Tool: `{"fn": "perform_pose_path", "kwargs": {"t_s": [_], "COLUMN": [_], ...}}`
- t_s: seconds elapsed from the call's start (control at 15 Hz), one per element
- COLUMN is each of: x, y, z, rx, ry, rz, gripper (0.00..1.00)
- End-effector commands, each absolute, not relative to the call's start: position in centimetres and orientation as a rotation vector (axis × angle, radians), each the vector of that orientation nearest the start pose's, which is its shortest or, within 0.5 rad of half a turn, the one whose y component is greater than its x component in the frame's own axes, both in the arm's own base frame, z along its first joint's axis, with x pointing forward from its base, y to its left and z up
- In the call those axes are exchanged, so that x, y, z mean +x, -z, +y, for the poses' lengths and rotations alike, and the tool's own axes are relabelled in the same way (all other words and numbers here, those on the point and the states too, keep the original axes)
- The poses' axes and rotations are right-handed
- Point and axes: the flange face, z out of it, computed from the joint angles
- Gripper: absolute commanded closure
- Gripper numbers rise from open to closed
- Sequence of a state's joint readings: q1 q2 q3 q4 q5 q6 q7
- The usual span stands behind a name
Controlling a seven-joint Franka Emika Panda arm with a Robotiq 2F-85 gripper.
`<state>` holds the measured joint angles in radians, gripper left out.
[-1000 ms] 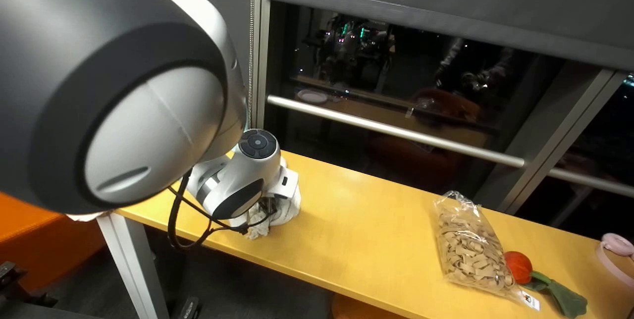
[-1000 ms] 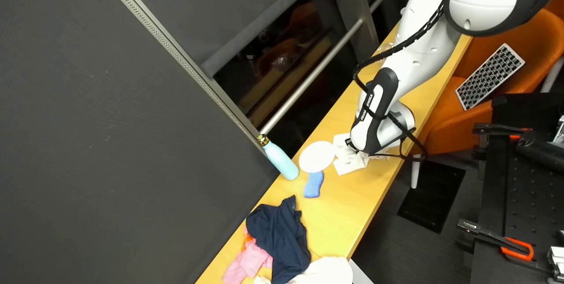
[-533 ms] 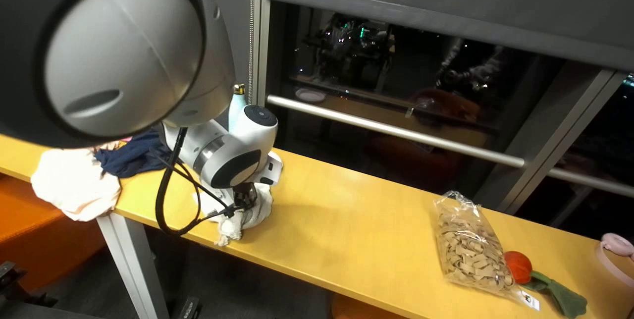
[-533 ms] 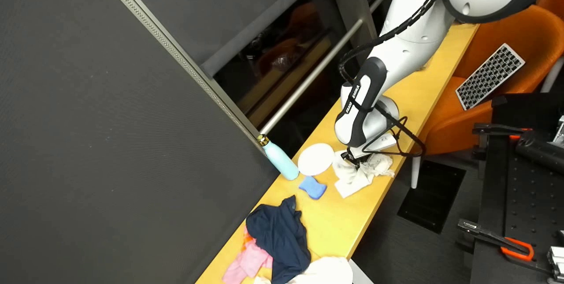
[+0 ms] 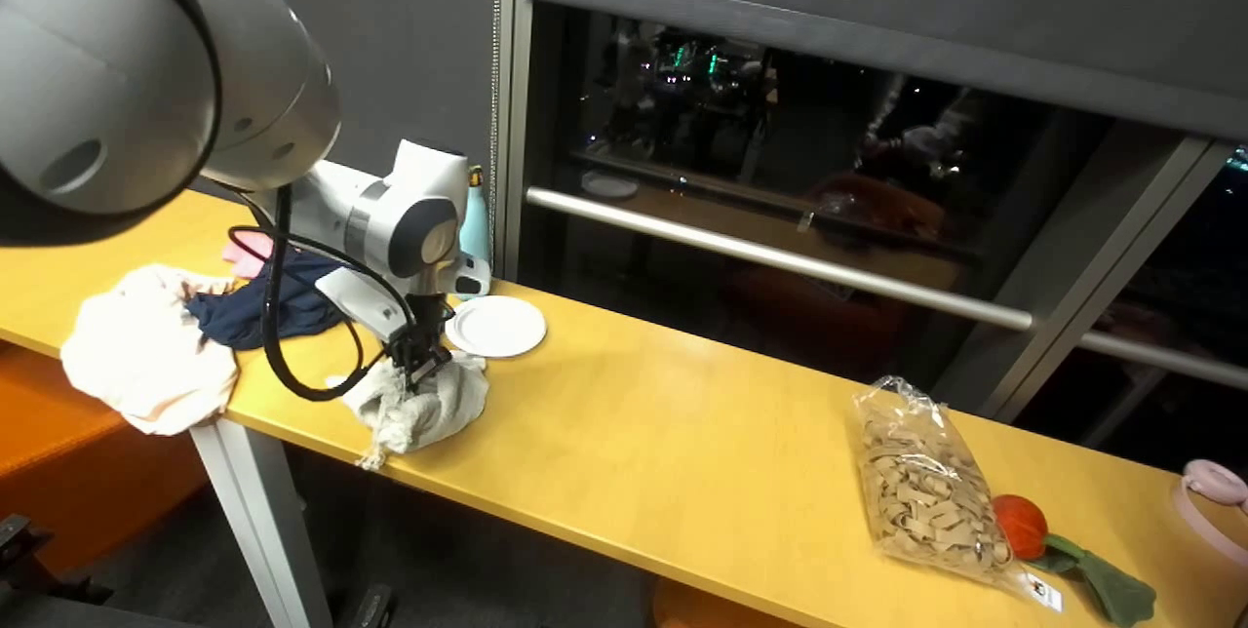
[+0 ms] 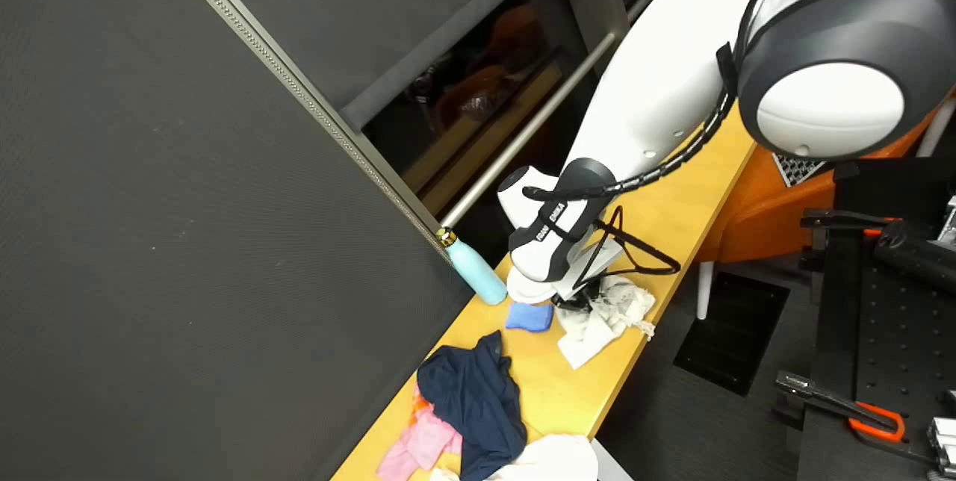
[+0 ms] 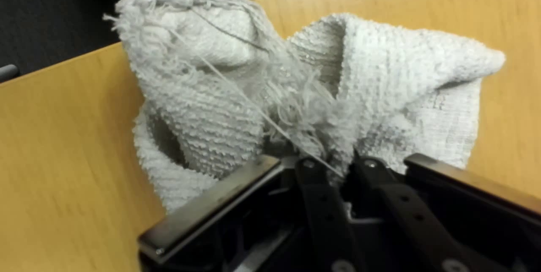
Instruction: Wipe the table with the white towel
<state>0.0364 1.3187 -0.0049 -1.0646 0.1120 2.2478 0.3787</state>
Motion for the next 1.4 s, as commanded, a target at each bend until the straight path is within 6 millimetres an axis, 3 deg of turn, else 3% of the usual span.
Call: {"fn": "perform_pose_path", "kwargs": {"t_s": [0.0,0.2,0.4,0.6,0.73,0.87,1.13,1.27,1.33], "x": [74.4,75.2,74.8,73.8,74.1,74.3,73.0,72.3,72.2], "y": [-0.1,-0.4,1.8,3.4,3.2,2.9,4.6,4.9,4.7], "z": [7.3,10.1,9.0,6.1,3.8,1.0,-6.0,-7.9,-8.0], "rx": [-3.078,-3.098,-3.112,-3.118,-3.130,-3.161,-3.273,-3.296,-3.292], "ry": [-0.227,-0.182,-0.182,-0.172,-0.148,-0.117,-0.078,-0.077,-0.079], "rz": [0.537,0.453,0.452,0.506,0.540,0.568,0.642,0.668,0.673], "gripper": [0.97,0.97,0.97,0.97,0.97,0.97,0.97,0.97,0.97]}}
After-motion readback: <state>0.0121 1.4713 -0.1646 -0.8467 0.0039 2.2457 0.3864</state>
